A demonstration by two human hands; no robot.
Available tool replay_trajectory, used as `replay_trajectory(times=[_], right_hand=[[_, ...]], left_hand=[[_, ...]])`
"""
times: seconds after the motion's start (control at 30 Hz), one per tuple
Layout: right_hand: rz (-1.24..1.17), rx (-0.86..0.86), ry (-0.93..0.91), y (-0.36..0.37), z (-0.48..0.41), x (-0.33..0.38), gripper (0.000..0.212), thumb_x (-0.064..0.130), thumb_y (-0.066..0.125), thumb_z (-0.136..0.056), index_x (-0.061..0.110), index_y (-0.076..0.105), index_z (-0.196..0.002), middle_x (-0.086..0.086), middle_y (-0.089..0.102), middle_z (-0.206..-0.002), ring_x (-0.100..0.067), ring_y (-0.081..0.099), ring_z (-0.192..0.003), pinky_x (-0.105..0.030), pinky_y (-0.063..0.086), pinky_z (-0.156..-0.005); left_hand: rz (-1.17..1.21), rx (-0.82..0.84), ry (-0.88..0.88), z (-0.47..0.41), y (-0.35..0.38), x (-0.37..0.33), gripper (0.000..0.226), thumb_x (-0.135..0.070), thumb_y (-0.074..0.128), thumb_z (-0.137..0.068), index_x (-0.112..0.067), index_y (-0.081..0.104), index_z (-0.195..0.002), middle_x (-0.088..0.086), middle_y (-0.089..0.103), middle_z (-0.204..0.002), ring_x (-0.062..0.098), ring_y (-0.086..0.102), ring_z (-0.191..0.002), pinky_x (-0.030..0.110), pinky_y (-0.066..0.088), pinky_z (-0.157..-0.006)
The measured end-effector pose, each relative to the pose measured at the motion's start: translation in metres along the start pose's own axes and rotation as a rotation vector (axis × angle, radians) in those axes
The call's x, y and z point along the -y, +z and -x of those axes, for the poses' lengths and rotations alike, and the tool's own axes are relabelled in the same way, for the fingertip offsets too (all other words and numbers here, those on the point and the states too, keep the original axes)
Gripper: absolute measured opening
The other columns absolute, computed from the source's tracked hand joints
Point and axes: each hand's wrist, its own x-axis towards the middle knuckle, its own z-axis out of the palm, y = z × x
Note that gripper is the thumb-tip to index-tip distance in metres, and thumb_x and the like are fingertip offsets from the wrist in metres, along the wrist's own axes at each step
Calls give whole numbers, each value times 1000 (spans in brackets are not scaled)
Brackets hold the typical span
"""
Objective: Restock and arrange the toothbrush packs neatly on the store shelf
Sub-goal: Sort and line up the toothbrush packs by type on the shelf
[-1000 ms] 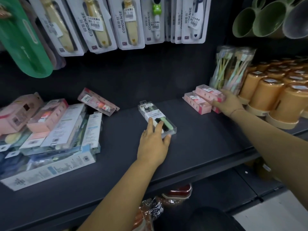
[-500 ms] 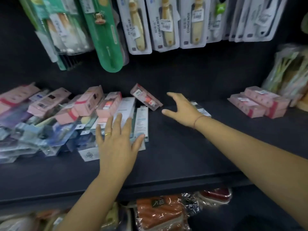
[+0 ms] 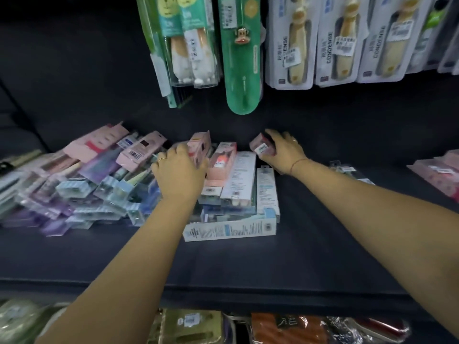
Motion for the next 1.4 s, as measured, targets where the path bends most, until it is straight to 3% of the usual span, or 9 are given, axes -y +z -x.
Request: replay_trajectory(times=[0.27,0.53,0.7,0.8,0.93,1.03,1.17,1.3,1.4], right_hand=[[-130,-79,8,-9,27,6,46,37,77,-78,13,55,-110,-6,59,-107,-28,58,-99,-33,47,-79],[-514,-327,146,-75,137,-26,34,18,64,-84,34,54,-113,8,65,-91,-20,66,-81,-38,57,-63],[-705,-372,268,-114,225,-68,33,9,61,-91,35,58,-111,-6,62,-80,-11,60,-54,-30,54,-47],[-787,-521,368,-136,261,-102,31,8,57,-95,29,58,-118,-9,56,-71,-8,54,-46,-29,55,-45],[-851,-728,498,-149,292,-148,18,10,57,-96,17,44,-106,-12,56,-95,-11,61,-50,-28,58,-50],[-784,-705,620,-141,305,-172,33,13,63,-93,15,38,-114,-14,56,-109,-14,64,-61,-26,59,-58],[-328,-461,677,-147,304,-187,55,24,76,-82,8,49,-127,-9,54,-122,-23,56,-103,-42,48,-94],[68,-309,609,-149,298,-192,52,32,79,-77,7,63,-120,-19,55,-120,-37,48,-115,-43,41,-98],[142,-276,595,-146,290,-195,45,32,77,-80,7,65,-116,-16,53,-116,-38,52,-111,-43,43,-92]], left_hand=[[270,-119,45,6,0,-5,39,-23,63,-90,-17,60,-128,7,67,-118,30,48,-116,39,30,-97],[723,-139,51,67,-29,-35,35,-25,66,-90,-17,67,-124,-2,69,-100,21,60,-102,40,49,-95],[1017,106,-57,133,-20,-80,30,-27,69,-89,-21,70,-118,-10,65,-90,1,60,-79,13,50,-74],[917,66,99,167,-2,-102,30,-22,70,-88,-20,69,-117,-16,59,-92,14,57,-91,24,48,-87],[665,-100,502,198,24,-119,36,-11,76,-80,-9,69,-116,-2,64,-103,18,52,-93,23,40,-85],[502,-152,726,219,39,-129,40,-9,77,-76,-11,68,-115,-1,67,-108,21,54,-94,33,40,-81],[419,6,852,235,53,-137,52,-28,81,-72,-16,65,-120,-4,64,-117,18,50,-105,36,35,-93],[323,341,740,236,43,-151,69,-69,41,-85,-25,52,-136,-1,46,-146,24,41,-132,49,34,-112],[365,586,618,232,39,-159,70,-68,38,-90,-35,28,-151,-5,9,-163,22,22,-144,37,24,-116]])
